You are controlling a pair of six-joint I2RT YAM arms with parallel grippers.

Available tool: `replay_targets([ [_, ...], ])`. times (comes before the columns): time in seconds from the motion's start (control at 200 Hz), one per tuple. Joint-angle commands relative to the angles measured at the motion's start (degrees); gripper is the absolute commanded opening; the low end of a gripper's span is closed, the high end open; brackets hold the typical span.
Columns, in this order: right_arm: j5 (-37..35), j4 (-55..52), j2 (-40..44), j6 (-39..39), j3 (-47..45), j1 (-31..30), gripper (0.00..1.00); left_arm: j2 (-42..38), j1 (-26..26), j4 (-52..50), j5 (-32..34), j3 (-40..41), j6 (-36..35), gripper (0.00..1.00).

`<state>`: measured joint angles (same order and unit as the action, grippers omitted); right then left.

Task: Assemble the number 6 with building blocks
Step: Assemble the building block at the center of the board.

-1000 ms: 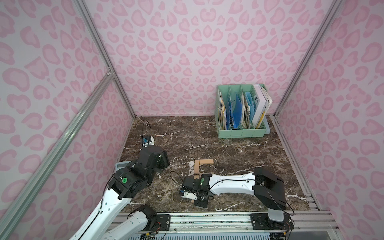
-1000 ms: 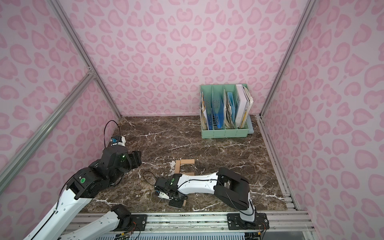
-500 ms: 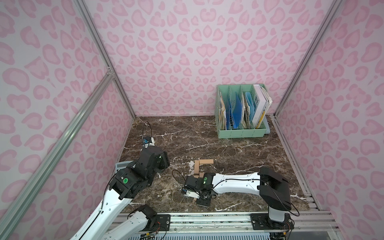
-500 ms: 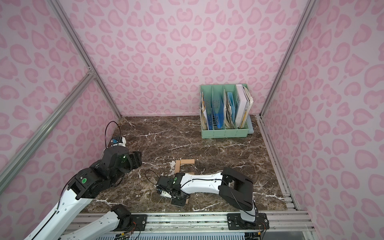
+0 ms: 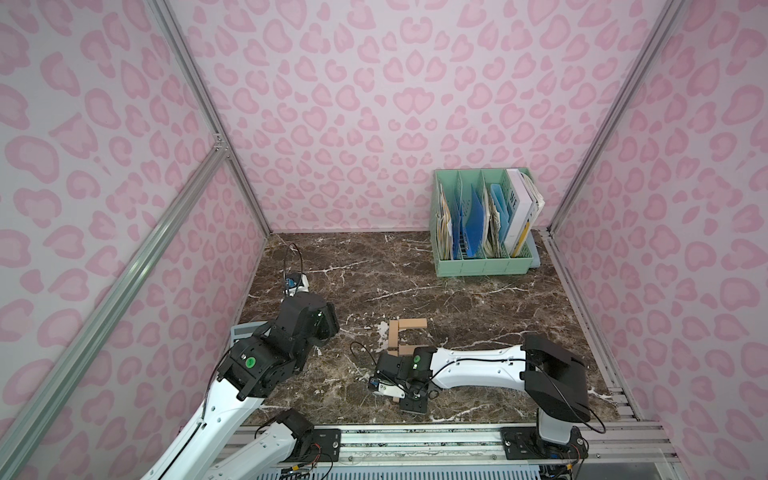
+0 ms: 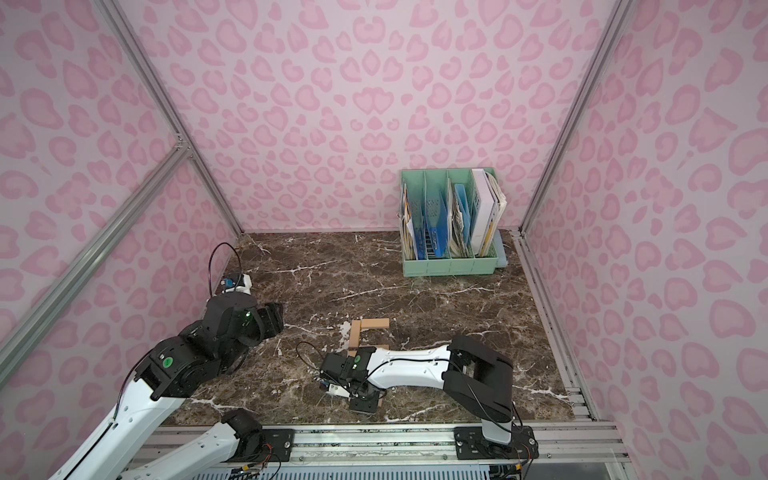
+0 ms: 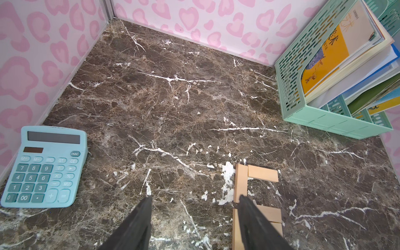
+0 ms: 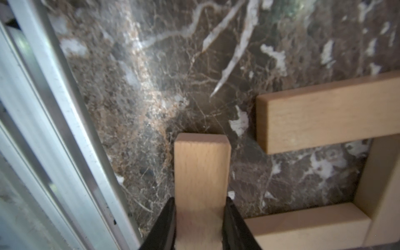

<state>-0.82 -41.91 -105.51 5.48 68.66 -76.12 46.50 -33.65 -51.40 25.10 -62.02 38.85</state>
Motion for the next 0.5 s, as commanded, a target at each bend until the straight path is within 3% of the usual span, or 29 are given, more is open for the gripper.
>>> replay_targets([
  [0.0, 0.0, 1.0, 0.0, 1.5, 0.2, 0.1, 0.35, -0.2, 0.1, 0.8, 0.0, 0.2, 0.0, 0.66],
  [0.495, 0.2, 1.7, -0.6, 4.6, -0.3, 1.8, 0.35, -0.9, 0.2, 0.5, 0.6, 0.7, 0.3, 0.66],
])
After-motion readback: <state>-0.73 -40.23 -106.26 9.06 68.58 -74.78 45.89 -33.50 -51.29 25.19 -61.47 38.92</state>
